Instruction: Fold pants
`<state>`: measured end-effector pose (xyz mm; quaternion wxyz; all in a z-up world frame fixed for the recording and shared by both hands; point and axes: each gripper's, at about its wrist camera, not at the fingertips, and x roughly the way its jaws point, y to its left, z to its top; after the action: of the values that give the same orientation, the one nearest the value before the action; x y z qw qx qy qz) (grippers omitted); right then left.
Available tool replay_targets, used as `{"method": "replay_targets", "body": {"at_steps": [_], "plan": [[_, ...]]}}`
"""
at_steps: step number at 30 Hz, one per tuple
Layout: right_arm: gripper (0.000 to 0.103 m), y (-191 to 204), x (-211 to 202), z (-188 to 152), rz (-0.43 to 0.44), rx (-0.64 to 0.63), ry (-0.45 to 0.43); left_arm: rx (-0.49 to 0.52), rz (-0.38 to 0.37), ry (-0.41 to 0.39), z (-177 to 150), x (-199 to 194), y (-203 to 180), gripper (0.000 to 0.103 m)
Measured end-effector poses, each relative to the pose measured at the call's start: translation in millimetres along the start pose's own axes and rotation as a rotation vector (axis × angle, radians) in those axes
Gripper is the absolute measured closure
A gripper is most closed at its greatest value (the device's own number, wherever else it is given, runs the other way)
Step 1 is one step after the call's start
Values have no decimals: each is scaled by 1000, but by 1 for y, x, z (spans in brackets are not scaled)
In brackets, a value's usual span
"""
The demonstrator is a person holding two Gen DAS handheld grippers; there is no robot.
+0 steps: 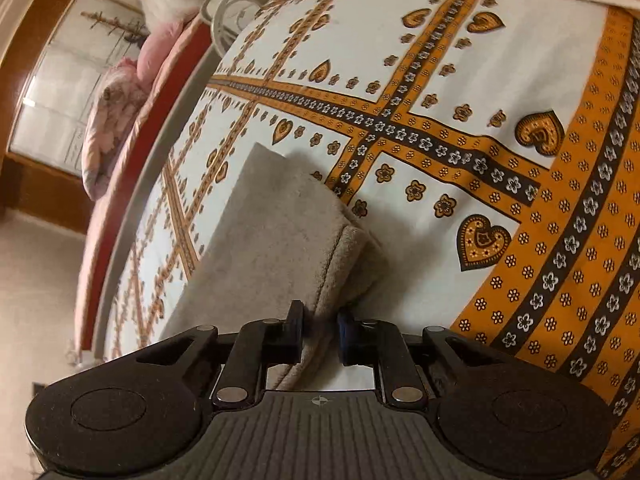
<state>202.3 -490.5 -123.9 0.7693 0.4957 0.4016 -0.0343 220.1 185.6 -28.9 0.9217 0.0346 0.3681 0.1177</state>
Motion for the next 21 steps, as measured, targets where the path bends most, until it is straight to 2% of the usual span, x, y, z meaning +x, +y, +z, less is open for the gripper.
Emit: {"method": "replay_targets", "body": {"at_steps": [2,9,21], "plan": [[87,-2,-1,1,10,21,-1,7,-14,-4,1,-1,-6,14],[88,14,-1,-3,-38,-98,-19,40,-36,13,1,5,-18,14],[90,22,-2,-6,-72,-149,-38,26,-40,57,-6,11,-9,13]]}}
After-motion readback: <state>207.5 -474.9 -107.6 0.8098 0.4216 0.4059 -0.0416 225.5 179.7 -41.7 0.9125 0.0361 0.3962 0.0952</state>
